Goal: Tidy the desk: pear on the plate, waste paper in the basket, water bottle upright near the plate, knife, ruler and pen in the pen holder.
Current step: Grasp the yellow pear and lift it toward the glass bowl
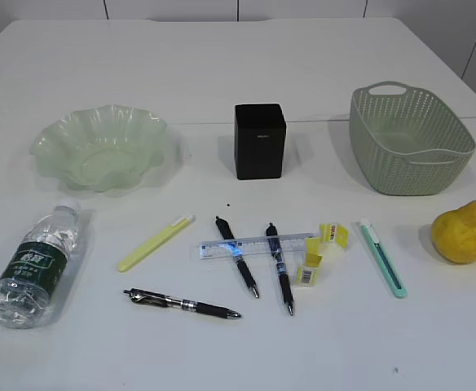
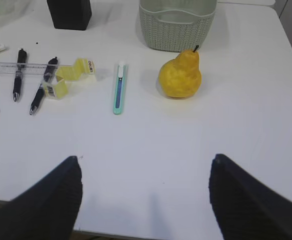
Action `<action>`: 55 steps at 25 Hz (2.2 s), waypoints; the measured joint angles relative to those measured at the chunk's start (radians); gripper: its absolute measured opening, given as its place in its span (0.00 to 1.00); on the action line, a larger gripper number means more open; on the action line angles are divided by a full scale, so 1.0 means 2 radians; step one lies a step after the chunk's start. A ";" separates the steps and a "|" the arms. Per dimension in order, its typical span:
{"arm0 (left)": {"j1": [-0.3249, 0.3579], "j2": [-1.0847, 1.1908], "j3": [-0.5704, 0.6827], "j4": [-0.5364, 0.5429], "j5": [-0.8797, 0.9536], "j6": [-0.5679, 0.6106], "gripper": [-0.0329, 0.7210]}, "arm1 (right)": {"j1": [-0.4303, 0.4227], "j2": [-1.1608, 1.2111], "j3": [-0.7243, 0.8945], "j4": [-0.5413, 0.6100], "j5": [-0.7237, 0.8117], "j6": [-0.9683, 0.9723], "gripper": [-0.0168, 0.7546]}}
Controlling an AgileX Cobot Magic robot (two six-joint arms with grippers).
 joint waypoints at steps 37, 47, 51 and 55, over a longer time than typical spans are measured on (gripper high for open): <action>-0.026 0.417 -0.111 0.003 -0.092 0.000 0.66 | 0.000 0.632 -0.202 -0.050 -0.198 0.130 0.78; -0.028 0.509 -0.128 -0.028 -0.080 0.000 0.66 | -0.094 0.771 -0.300 -0.051 -0.166 0.131 0.78; -0.028 0.528 -0.135 -0.034 -0.098 0.000 0.66 | -0.125 0.824 -0.351 -0.018 -0.118 0.091 0.78; -0.028 0.554 -0.156 -0.034 -0.109 0.000 0.66 | -0.133 0.876 -0.405 0.019 -0.070 0.063 0.78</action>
